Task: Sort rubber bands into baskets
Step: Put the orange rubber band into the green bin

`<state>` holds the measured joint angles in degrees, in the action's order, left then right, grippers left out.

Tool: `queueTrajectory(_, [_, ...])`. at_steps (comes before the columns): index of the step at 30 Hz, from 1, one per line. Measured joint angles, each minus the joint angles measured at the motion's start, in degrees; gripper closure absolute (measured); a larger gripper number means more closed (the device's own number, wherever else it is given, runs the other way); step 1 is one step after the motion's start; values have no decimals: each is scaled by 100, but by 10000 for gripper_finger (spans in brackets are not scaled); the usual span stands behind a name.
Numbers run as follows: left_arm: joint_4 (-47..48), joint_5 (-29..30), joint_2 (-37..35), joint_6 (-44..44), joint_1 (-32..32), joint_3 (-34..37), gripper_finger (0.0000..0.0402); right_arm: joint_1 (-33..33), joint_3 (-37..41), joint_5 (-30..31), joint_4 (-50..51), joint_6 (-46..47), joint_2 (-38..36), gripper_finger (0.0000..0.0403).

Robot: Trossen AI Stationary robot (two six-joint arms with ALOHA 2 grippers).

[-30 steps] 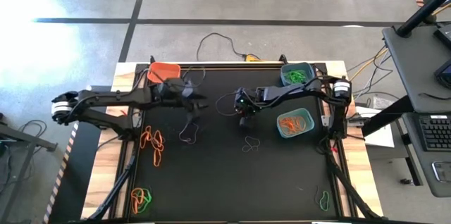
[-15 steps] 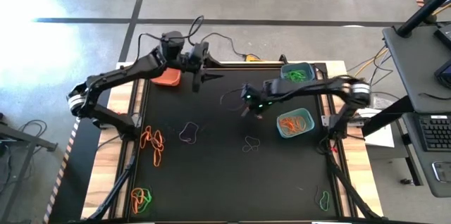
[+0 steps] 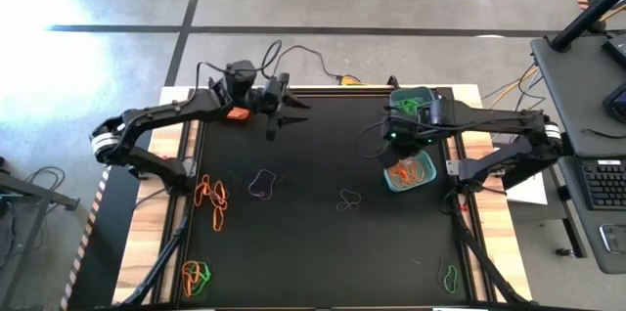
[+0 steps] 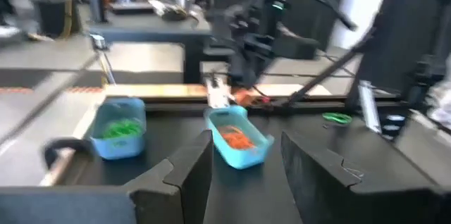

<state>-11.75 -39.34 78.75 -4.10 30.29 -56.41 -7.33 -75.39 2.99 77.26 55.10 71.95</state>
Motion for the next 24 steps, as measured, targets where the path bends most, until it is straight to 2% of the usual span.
queueTrajectory(3, [32, -42, -254, 15, -286, 230, 247, -1, 357, -21, -4, 50, -57, 394])
queueTrajectory(5, [20, 170, -419, 13, -571, 365, 247, -9, 592, -131, -21, 88, -48, 394])
queueTrajectory(10, [106, 1237, -512, 244, -1334, 584, 247, -57, 1163, -519, -177, 449, -63, 394])
queueTrajectory(16, [94, 2550, -507, 1643, -2397, 884, 247, -53, 1806, -546, -324, 530, -140, 394])
queueTrajectory(20, [33, 3216, -497, 2104, -3051, 1093, 247, -55, 2350, -108, -589, 390, -131, 394])
queueTrajectory(24, [43, 4638, -496, 2965, -3510, 1352, 248, -124, 3020, 247, -1019, 605, -135, 394])
